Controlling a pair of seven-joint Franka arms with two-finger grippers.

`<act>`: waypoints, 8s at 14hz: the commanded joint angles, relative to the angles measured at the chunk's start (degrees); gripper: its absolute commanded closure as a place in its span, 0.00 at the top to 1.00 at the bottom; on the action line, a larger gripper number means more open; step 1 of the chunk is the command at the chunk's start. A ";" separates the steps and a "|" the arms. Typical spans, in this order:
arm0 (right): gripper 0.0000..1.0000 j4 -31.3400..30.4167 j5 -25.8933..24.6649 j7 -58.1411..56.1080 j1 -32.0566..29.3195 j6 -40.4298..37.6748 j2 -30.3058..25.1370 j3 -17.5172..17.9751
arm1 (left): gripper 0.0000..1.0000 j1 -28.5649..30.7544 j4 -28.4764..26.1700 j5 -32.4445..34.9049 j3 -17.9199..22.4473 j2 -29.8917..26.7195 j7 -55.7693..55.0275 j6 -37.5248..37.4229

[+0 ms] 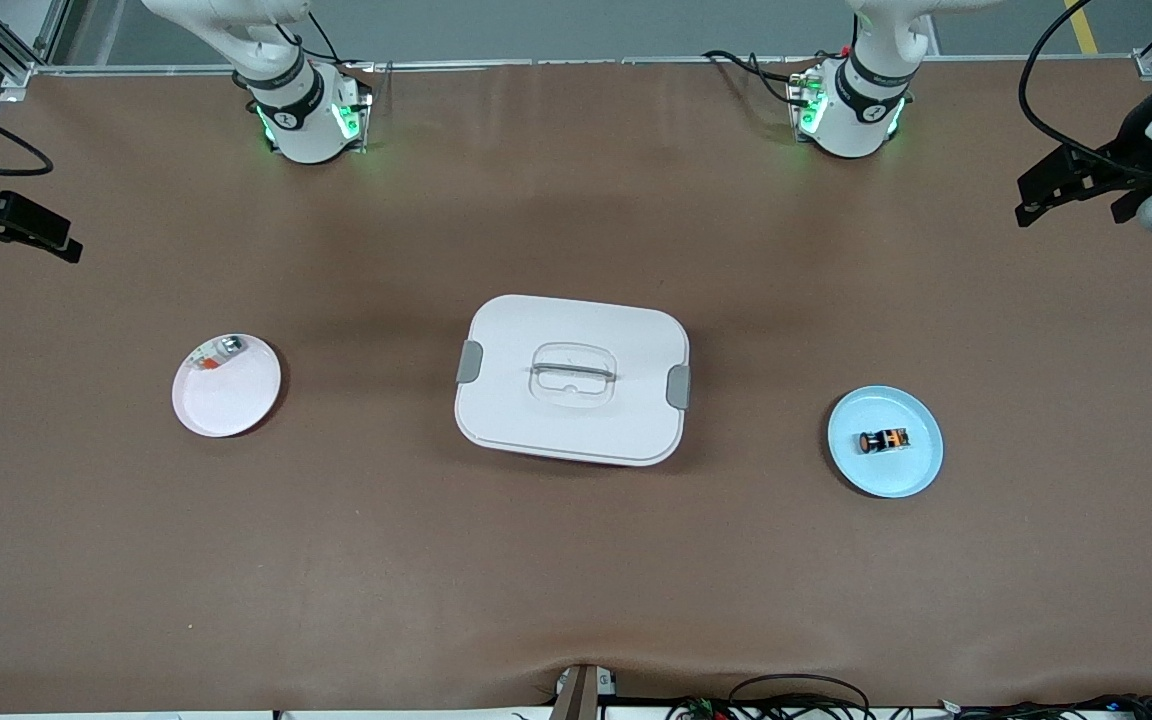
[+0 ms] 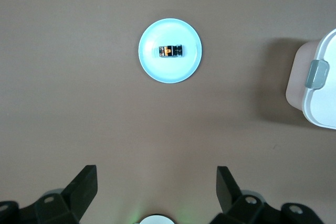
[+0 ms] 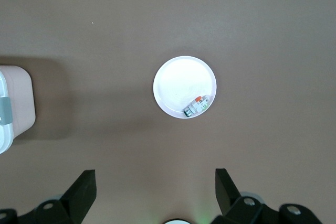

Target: Transfer orange switch to right arm and place

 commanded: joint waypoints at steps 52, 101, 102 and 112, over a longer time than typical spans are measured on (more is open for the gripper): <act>1.00 0.52 -0.92 -0.48 -0.76 -0.26 -0.23 0.97 | 1.00 1.24 -22.59 5.50 -0.11 34.91 -6.72 61.84; 1.00 0.87 -1.71 -0.13 5.99 -0.78 -0.40 1.24 | 0.09 1.76 -12.93 0.85 -12.58 28.41 -26.21 39.80; 1.00 1.65 -1.71 0.74 7.05 -0.87 -0.40 1.24 | 0.09 1.85 -12.05 0.15 -13.98 28.32 -28.41 38.48; 1.00 3.16 -0.05 30.33 29.01 -0.97 -0.23 1.24 | 0.06 1.76 -2.47 -14.00 -28.66 28.50 -54.86 29.50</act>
